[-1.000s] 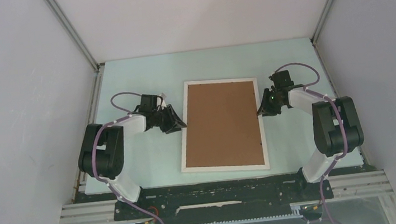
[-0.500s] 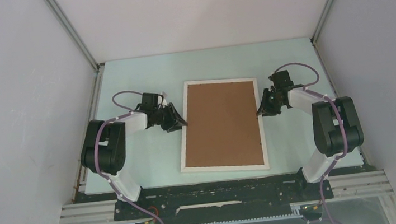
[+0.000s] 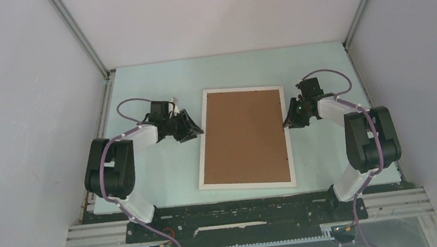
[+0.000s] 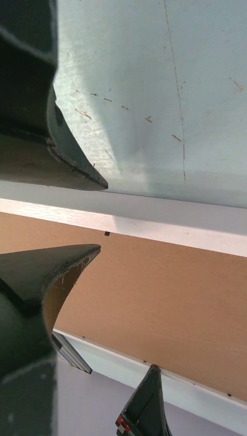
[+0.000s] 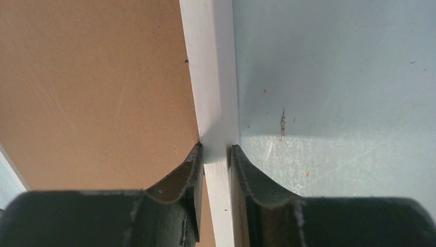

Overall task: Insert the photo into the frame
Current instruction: Install the photo frame at the center of the board.

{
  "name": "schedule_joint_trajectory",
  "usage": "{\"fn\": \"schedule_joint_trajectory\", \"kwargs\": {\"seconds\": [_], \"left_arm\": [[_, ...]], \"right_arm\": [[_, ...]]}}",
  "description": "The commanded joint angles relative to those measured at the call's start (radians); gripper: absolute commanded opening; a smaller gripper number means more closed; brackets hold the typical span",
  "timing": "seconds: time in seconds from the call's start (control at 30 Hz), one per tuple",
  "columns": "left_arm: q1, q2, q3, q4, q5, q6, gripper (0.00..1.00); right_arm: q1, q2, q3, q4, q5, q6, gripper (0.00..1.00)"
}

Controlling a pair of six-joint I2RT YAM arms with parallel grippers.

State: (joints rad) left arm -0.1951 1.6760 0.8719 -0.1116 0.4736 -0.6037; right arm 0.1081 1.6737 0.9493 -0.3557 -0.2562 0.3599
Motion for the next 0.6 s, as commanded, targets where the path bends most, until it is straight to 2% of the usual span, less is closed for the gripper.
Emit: {"fn": "schedule_joint_trajectory", "kwargs": {"seconds": [0.0, 0.57], "left_arm": [[0.002, 0.003, -0.009, 0.025, 0.005, 0.004, 0.47], [-0.039, 0.079, 0.023, 0.01, -0.027, 0.011, 0.45]], "right_arm": [[0.028, 0.02, 0.001, -0.028, -0.028, -0.005, 0.22], [0.031, 0.02, 0.004, -0.034, -0.019, -0.008, 0.21]]}}
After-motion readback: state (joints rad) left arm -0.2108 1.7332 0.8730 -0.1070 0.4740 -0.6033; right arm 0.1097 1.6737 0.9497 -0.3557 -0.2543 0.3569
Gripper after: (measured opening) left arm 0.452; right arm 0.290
